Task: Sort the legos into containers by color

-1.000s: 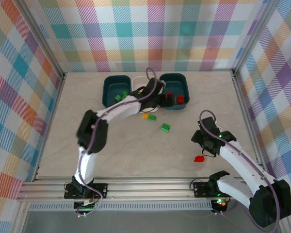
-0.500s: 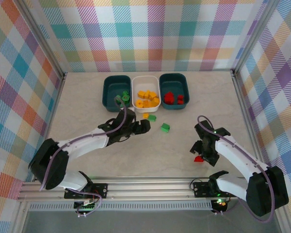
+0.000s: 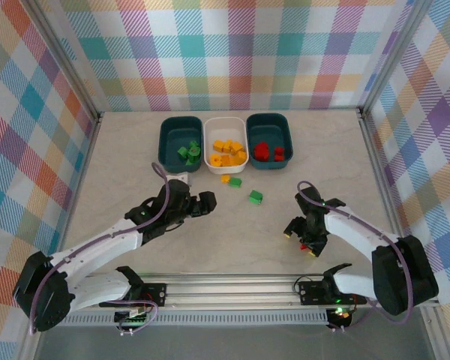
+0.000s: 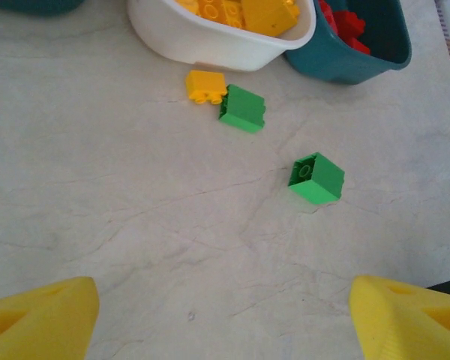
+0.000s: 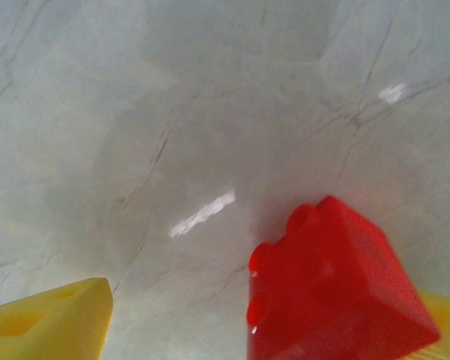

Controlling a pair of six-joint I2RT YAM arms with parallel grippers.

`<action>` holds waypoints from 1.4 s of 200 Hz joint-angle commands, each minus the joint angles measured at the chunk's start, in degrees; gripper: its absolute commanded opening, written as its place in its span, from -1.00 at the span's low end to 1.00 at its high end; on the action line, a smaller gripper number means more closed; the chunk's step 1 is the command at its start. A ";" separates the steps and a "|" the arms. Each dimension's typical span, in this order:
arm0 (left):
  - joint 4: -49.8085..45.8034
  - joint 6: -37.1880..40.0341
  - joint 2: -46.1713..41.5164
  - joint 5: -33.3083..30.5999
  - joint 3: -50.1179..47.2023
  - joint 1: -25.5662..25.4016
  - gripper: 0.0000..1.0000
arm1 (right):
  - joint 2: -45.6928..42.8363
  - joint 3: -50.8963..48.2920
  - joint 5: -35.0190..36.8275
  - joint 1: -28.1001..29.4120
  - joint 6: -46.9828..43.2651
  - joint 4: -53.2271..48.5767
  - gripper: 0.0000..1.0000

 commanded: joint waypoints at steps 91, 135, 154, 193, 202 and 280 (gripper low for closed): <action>-4.45 -1.27 -3.20 -3.09 -1.28 -0.20 0.75 | 2.72 1.57 11.73 -0.37 -8.43 3.48 -0.39; -3.54 -1.65 -0.53 -3.08 -0.79 -0.27 0.75 | 1.30 4.08 11.90 -0.20 -11.77 4.74 -0.60; -3.19 -1.74 0.88 -2.77 -0.17 -0.20 0.75 | 1.22 6.66 12.50 -0.20 -13.77 6.03 -0.62; -3.68 -1.85 5.00 -5.44 2.05 -0.21 0.75 | 7.06 19.89 13.53 -0.20 -20.04 13.17 -0.63; -4.80 -2.41 6.92 -6.46 3.07 -0.17 0.75 | 11.04 24.19 13.18 -0.20 -21.40 15.11 -0.62; -3.34 -10.37 18.89 3.36 3.46 -1.54 0.73 | 43.83 56.26 6.06 -1.70 -23.60 21.64 -0.37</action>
